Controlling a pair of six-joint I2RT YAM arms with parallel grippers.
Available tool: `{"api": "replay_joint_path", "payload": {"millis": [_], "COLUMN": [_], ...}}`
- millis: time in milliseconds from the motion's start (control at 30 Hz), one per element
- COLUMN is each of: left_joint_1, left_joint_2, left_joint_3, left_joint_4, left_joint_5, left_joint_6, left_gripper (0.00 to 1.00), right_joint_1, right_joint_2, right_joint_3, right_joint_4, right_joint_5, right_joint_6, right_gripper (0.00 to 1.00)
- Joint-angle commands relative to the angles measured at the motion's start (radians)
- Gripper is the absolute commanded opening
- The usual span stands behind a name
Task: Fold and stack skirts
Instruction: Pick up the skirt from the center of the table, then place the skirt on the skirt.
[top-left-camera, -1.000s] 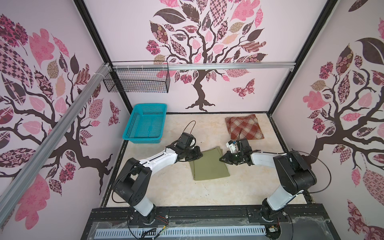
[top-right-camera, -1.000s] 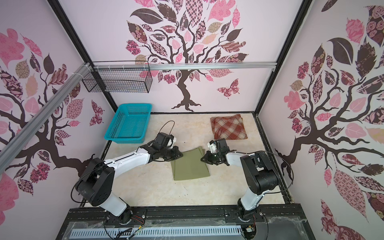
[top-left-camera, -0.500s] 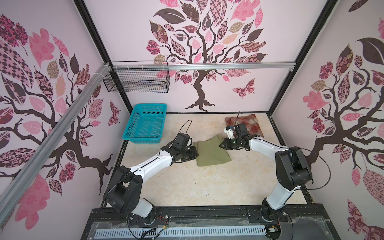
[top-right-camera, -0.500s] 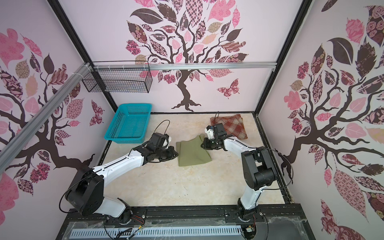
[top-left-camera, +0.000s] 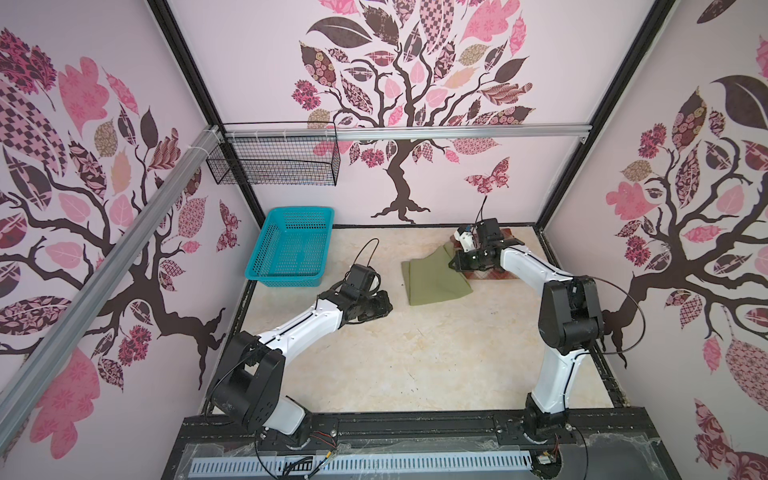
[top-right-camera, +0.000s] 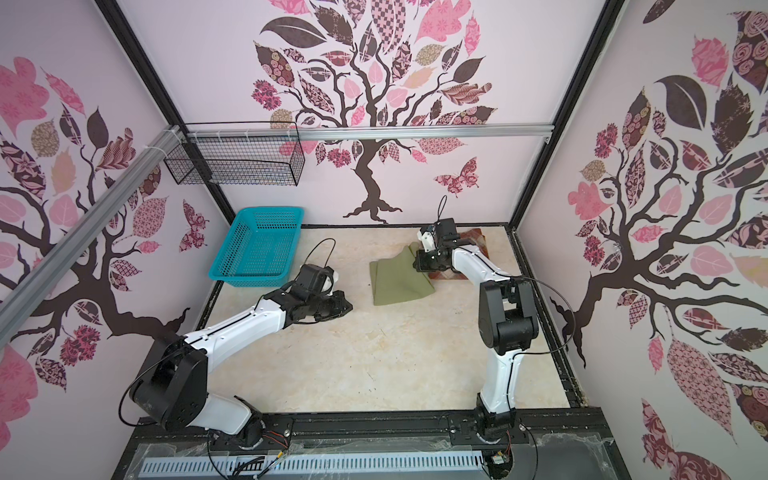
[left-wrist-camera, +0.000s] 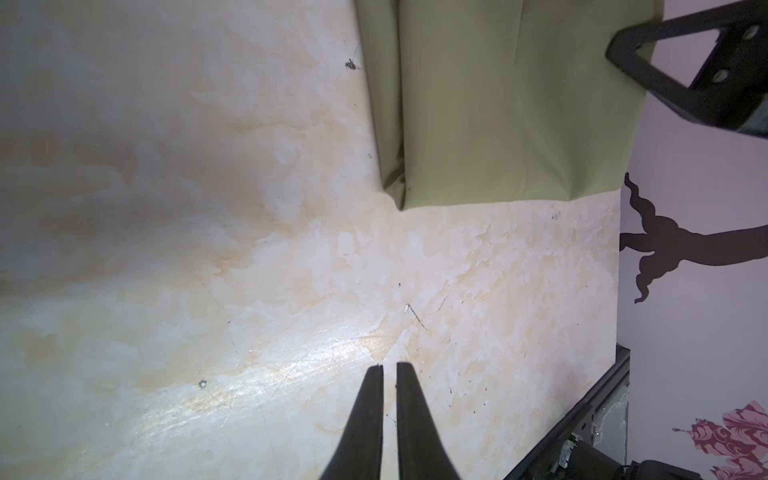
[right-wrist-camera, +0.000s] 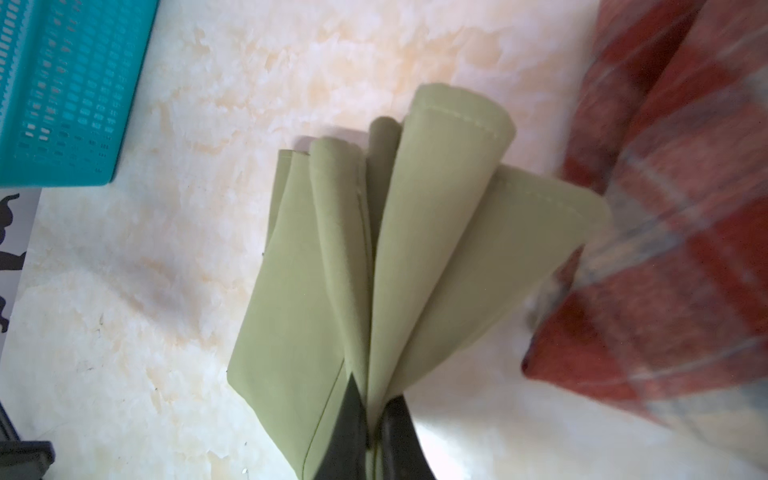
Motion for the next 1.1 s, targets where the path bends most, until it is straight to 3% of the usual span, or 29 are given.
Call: {"api": "replay_joint_path", "payload": {"millis": [0, 300, 633, 1067], "left_joint_1": [0.011, 0.042, 0.049, 0.051], "left_joint_2": [0.016, 0.038, 0.074, 0.132], "left_joint_3": [0.007, 0.012, 0.025, 0.063], "left_joint_4": [-0.011, -0.013, -0.029, -0.036], "left_joint_5": [-0.010, -0.012, -0.030, -0.010], "left_joint_6": [0.017, 0.016, 0.025, 0.022], "left_gripper": [0.12, 0.12, 0.12, 0.12], "right_joint_1": [-0.013, -0.089, -0.149, -0.265], "right_joint_2": [0.071, 0.182, 0.257, 0.382], "right_joint_3": [0.135, 0.411, 0.587, 0.828], "right_joint_4": [-0.095, -0.255, -0.324, -0.458], "right_joint_5": [-0.012, -0.068, -0.129, -0.343], "right_joint_6": [-0.098, -0.187, -0.235, -0.219], "right_gripper": [0.00, 0.00, 0.00, 0.00]}}
